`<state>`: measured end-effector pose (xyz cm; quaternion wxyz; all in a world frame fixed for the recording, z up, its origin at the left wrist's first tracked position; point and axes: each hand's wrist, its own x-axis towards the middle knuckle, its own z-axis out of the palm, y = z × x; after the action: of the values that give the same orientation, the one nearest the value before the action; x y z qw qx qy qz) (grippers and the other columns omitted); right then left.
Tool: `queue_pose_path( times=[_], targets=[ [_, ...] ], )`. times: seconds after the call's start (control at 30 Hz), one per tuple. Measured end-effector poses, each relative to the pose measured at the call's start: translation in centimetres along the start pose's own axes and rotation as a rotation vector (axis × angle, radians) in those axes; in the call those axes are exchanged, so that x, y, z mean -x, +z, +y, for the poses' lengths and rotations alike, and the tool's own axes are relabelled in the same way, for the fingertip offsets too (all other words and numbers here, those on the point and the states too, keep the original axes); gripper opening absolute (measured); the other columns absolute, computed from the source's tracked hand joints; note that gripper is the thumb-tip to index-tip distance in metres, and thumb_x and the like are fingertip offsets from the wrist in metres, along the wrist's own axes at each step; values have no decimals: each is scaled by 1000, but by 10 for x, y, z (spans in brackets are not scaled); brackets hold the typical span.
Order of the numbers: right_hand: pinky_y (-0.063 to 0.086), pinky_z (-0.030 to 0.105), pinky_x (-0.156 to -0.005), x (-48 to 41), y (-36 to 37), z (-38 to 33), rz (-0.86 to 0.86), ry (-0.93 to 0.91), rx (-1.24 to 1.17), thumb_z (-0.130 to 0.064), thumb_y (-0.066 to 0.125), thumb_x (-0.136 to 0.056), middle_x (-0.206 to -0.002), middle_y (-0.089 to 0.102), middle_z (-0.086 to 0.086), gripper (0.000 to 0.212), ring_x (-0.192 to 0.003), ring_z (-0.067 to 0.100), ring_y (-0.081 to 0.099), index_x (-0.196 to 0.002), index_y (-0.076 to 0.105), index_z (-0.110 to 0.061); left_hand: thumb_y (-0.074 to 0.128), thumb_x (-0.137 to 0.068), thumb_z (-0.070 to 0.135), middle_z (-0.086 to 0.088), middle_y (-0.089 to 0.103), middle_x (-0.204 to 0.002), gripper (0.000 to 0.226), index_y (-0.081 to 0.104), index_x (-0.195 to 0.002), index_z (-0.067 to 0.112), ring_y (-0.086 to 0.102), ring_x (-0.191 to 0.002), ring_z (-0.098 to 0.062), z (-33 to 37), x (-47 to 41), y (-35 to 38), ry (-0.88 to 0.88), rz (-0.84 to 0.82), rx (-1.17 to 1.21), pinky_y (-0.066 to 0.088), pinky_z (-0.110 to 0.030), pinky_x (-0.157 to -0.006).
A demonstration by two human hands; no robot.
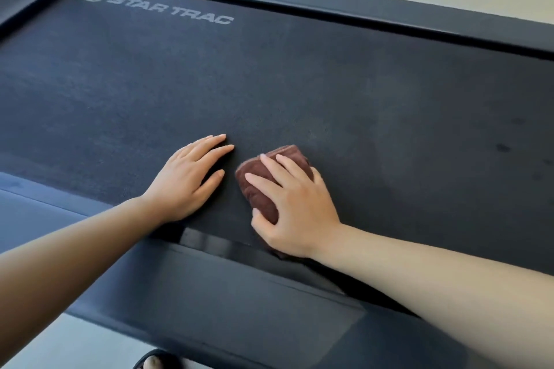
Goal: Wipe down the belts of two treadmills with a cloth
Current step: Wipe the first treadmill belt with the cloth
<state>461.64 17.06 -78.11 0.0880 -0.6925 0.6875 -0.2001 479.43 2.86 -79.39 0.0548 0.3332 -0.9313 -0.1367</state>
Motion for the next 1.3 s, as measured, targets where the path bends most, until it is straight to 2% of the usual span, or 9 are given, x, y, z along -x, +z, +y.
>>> queue_pose_path(
  times=[0.13,0.3,0.47,0.57,0.7,0.87,1.03,1.2,1.3],
  targets=[
    [22,54,-105,-7,8,-5,-70,6,59,-47,55,-80,-152,32,3,59,-139,25,24,-136,47,-31,23,-89,45,-1,34,-149,61,43,-139,16,29,-138,-22,3,-1,-1,1,19,21,21,-36,-113],
    [33,52,-101,17,-4,12,-31,7,30,-39,57,-79,-147,41,4,55,-135,25,33,-132,53,-27,20,-88,50,4,32,-150,64,41,-140,20,27,-140,-20,12,-12,2,20,0,-19,20,-46,-113],
    [38,48,-92,54,-30,55,66,185,94,-40,52,-77,-144,45,0,52,-133,22,38,-128,56,-28,29,-92,45,11,27,-151,52,37,-141,28,19,-141,-13,55,-41,22,61,-15,12,7,-60,-111],
    [34,49,-97,70,-46,89,105,329,125,-42,48,-80,-146,42,-3,52,-136,20,33,-130,54,-30,39,-95,39,10,26,-152,47,37,-141,29,18,-141,-13,84,-61,34,122,-22,14,5,-63,-110],
    [29,48,-102,67,-61,125,146,454,132,-44,43,-81,-149,37,-7,53,-139,15,26,-133,50,-34,38,-95,40,11,23,-153,49,33,-143,31,15,-142,-11,118,-89,46,226,-68,4,3,-61,-110],
    [27,50,-104,29,-64,157,193,488,126,-42,45,-83,-149,37,-6,48,-138,17,26,-130,51,-34,36,-93,45,11,21,-153,56,27,-145,27,16,-141,-9,133,-126,49,288,-83,-64,7,-55,-114],
    [27,51,-108,-24,-66,193,236,575,140,-45,46,-85,-151,33,-7,48,-138,17,25,-131,49,-34,36,-93,47,10,22,-152,57,27,-145,27,18,-140,-12,132,-174,49,232,-49,-69,10,-48,-115],
    [27,51,-107,-66,-67,223,337,635,146,-46,46,-83,-147,38,-6,49,-135,18,29,-129,53,-33,37,-93,46,6,22,-153,58,26,-146,24,17,-141,-16,127,-236,51,104,20,-63,9,-45,-116],
    [29,52,-106,-90,-67,240,370,639,161,-48,46,-80,-145,41,-5,50,-134,19,31,-126,55,-33,34,-91,51,7,24,-152,60,27,-145,27,17,-140,-14,123,-253,56,99,58,-76,8,-44,-115]
  ],
)
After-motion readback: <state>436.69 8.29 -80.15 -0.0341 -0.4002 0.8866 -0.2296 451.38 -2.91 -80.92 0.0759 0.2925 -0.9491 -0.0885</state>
